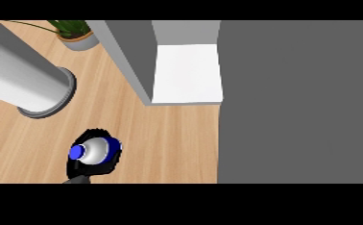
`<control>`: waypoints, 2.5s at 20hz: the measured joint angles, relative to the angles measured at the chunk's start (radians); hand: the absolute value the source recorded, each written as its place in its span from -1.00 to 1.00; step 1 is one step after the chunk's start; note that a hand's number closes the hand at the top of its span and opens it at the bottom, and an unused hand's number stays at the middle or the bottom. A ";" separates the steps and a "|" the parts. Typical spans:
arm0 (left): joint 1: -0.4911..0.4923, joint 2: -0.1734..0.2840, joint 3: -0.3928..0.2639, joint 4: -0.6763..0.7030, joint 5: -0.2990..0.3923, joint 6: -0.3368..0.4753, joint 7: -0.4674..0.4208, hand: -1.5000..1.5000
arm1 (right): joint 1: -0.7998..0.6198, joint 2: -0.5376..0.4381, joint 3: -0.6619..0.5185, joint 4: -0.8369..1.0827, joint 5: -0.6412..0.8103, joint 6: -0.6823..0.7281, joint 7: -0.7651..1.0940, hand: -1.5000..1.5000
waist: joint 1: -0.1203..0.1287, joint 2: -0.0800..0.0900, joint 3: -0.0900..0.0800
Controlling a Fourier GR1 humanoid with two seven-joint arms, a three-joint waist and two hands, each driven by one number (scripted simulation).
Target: Pick up the bottled water, place it into the cabinet and close the cabinet
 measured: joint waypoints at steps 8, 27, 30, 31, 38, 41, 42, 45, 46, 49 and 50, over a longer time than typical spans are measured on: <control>-0.055 -0.069 -0.174 -0.025 0.137 0.025 0.039 1.00 | -0.017 0.005 0.007 0.009 0.001 -0.002 0.012 -1.00 | 0.000 0.002 -0.014; -0.239 -0.093 -0.714 -0.468 0.416 0.631 0.402 1.00 | -0.031 0.016 -0.007 0.002 -0.011 -0.002 0.033 -1.00 | -0.009 0.004 -0.018; -0.325 -0.093 -0.747 -0.449 0.430 0.718 0.445 1.00 | -0.041 0.016 -0.023 0.003 -0.014 -0.001 0.036 -1.00 | -0.012 0.007 -0.019; -0.359 -0.093 -0.756 -0.435 0.426 0.744 0.465 1.00 | -0.047 0.014 -0.033 0.004 -0.015 0.000 0.036 -1.00 | -0.013 0.008 -0.019; -0.569 -0.093 -0.760 -0.276 0.483 0.861 0.536 1.00 | -0.077 0.006 -0.079 0.011 -0.034 0.018 0.039 -1.00 | -0.030 0.014 -0.019; -0.631 -0.093 -0.741 -0.184 0.500 0.862 0.536 1.00 | -0.079 0.007 -0.097 0.019 -0.045 0.029 0.028 -1.00 | -0.034 0.016 -0.019; -0.654 -0.093 -0.735 -0.152 0.505 0.858 0.537 1.00 | -0.078 0.003 -0.111 0.019 -0.048 0.034 0.024 -1.00 | -0.037 0.017 -0.019; -0.717 -0.083 -0.733 -0.042 0.471 0.865 0.535 1.00 | -0.086 0.005 -0.118 0.023 -0.054 0.044 0.017 -1.00 | -0.041 0.020 -0.019; -0.733 -0.081 -0.734 -0.006 0.458 0.870 0.533 1.00 | -0.090 0.003 -0.119 0.023 -0.056 0.045 0.022 -1.00 | -0.042 0.022 -0.019; -0.780 -0.080 -0.724 0.095 0.436 0.889 0.534 1.00 | -0.092 0.000 -0.130 0.023 -0.063 0.054 0.023 -1.00 | -0.047 0.025 -0.019; -0.791 -0.082 -0.718 0.123 0.435 0.902 0.530 1.00 | -0.096 0.000 -0.130 0.026 -0.063 0.057 0.023 -1.00 | -0.051 0.027 -0.019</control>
